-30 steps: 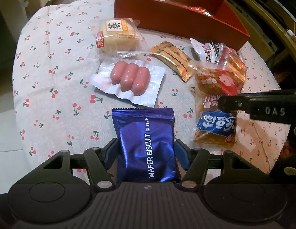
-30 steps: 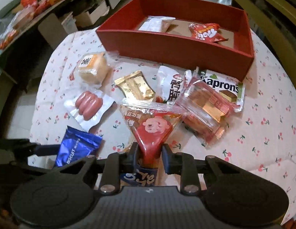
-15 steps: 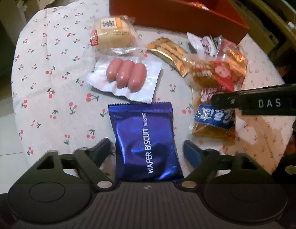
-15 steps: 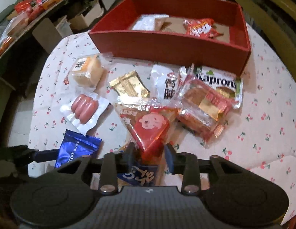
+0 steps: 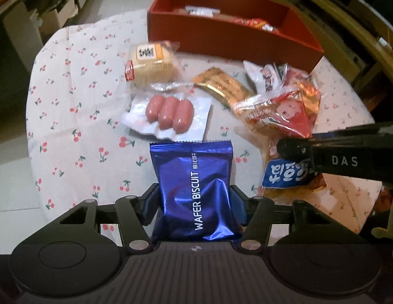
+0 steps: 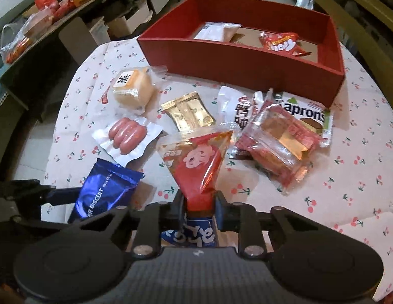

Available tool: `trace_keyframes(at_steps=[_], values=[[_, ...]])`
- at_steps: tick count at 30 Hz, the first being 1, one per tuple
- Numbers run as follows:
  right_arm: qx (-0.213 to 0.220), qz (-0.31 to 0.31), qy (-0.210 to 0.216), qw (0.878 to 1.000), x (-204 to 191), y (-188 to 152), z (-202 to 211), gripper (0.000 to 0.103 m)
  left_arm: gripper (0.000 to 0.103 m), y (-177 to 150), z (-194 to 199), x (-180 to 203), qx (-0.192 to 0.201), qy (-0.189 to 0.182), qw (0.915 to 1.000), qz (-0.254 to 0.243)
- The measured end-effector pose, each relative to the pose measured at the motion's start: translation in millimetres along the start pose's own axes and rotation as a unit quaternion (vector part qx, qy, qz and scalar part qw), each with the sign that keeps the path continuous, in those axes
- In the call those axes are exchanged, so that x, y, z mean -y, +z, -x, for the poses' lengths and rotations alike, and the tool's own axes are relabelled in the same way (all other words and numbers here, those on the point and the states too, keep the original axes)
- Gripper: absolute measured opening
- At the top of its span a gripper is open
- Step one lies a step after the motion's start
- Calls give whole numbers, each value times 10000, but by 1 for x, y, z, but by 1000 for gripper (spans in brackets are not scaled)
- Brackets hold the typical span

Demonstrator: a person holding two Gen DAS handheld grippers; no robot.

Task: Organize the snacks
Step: 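Grasp the red cake pack with the right tool while the left tool holds the wafer pack, then carry the wafer pack into the box with the left tool while the right carries the cake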

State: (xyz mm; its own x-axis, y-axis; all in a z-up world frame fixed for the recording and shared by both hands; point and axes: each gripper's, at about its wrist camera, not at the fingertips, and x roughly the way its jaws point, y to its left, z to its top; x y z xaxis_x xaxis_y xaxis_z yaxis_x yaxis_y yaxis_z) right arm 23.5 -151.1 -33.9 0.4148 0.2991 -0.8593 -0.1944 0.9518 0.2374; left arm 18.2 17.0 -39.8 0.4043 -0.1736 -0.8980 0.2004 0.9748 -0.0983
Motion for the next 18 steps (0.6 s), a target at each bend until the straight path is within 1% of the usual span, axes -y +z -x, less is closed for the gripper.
trace_keyframes(at_steps=[4, 6, 10, 18], values=[[207, -77, 116, 9997, 2, 2, 11, 26, 65, 6, 3, 1, 102, -47, 9999, 64], [234, -103, 111, 9996, 3, 3, 13, 26, 65, 7, 4, 3, 116, -44, 9999, 46], [322, -184, 189, 9991, 6, 4, 17, 26, 65, 8, 6, 4, 119, -178, 9998, 63], [500, -289, 275, 9980, 11, 11, 25, 26, 65, 26, 14, 8, 350, -248, 9991, 68]])
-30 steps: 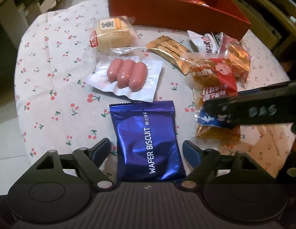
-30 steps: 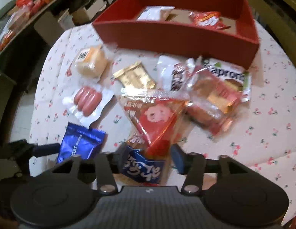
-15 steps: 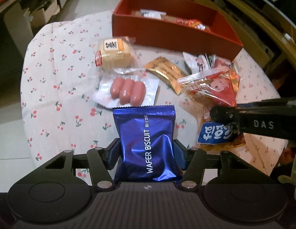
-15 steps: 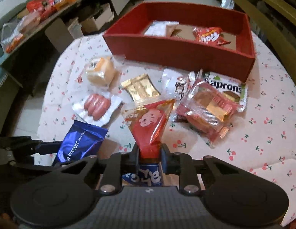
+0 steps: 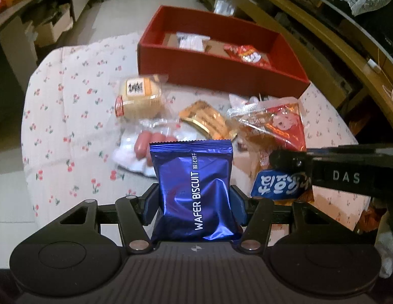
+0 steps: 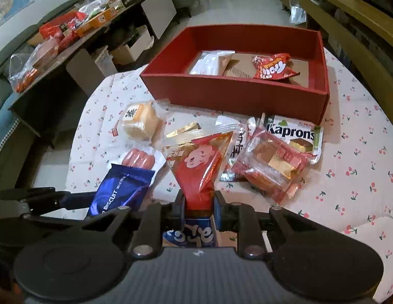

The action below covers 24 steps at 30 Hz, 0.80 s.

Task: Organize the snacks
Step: 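Carry the wafer pack into the box with the left tool while the right carries the cake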

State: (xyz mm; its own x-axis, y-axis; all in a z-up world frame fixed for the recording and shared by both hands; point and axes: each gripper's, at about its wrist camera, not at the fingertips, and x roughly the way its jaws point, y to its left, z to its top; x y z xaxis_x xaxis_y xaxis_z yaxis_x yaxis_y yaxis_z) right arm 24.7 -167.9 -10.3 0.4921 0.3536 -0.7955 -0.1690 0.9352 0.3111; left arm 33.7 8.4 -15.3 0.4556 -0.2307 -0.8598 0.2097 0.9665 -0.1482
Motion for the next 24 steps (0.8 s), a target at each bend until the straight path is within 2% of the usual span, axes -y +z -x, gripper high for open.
trace_keyframes(at_steps=[7, 24], values=[[86, -70, 50, 9999, 2, 8, 1, 26, 65, 20, -3, 6, 176, -12, 9998, -70], [352, -288, 106, 9989, 12, 25, 9, 26, 65, 45, -10, 20, 338, 18, 9989, -325]])
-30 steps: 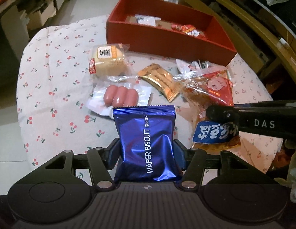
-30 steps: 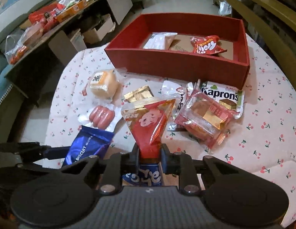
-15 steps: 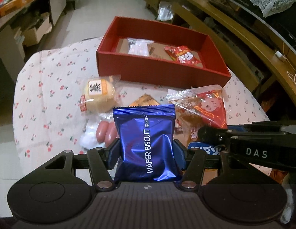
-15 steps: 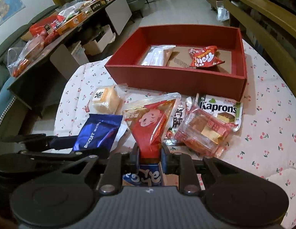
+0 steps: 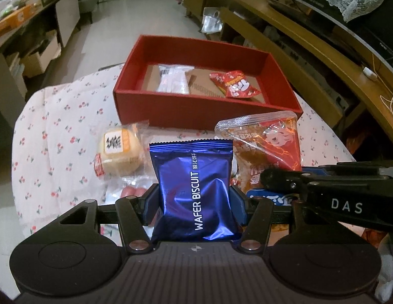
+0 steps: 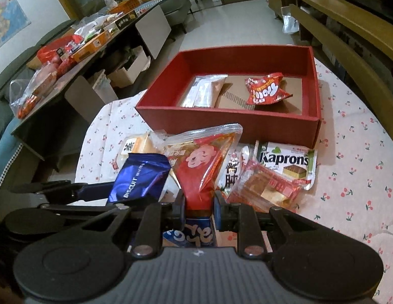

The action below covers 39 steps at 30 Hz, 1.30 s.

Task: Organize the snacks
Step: 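Carry the wafer pack into the box with the left tool while the right carries the cake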

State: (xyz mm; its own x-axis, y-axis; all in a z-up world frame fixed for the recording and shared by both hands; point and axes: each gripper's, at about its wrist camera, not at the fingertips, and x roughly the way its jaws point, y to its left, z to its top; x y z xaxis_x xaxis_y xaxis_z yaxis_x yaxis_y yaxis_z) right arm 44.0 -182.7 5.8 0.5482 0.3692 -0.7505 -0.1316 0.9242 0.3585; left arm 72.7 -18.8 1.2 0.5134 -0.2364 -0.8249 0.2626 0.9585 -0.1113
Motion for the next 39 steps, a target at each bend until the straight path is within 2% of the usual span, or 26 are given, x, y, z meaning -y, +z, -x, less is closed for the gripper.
trace_keyframes(at_steps=[20, 39], values=[[460, -416, -43, 9981, 19, 44, 3, 26, 65, 55, -17, 12, 332, -14, 9993, -183], [732, -554, -130, 9957, 29, 82, -6, 26, 63, 91, -30, 16, 591, 137, 9979, -210]])
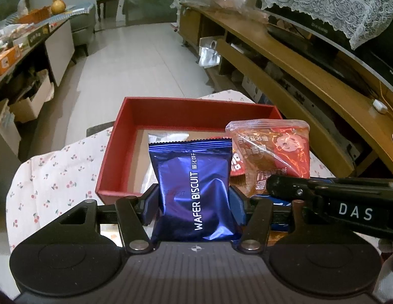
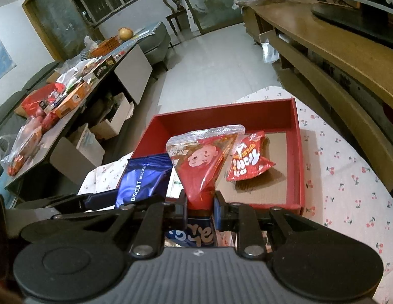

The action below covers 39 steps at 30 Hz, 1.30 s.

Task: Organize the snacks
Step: 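Carry the wafer pack into the box with the left tool while the right carries the cake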

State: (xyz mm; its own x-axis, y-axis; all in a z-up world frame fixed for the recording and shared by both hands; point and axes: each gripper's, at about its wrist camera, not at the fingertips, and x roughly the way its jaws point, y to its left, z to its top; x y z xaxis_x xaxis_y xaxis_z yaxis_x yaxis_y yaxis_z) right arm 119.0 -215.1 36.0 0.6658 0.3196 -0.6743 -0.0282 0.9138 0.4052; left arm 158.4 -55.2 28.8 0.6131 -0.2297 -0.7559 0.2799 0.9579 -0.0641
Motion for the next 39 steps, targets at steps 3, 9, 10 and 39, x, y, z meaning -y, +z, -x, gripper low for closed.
trace_keyframes(at_steps=[3, 9, 10, 39], values=[[28, -8, -23, 10000, 2, 5, -4, 26, 63, 4, -3, 1, 26, 15, 10000, -19], [55, -45, -84, 9999, 8, 14, -10, 26, 63, 13, -12, 3, 60, 64, 9999, -65], [63, -52, -89, 9999, 9, 16, -12, 26, 63, 14, -13, 3, 66, 67, 9999, -64], [-221, -51, -416, 9989, 31, 44, -87, 26, 63, 34, -84, -5, -234, 435, 9988, 40]])
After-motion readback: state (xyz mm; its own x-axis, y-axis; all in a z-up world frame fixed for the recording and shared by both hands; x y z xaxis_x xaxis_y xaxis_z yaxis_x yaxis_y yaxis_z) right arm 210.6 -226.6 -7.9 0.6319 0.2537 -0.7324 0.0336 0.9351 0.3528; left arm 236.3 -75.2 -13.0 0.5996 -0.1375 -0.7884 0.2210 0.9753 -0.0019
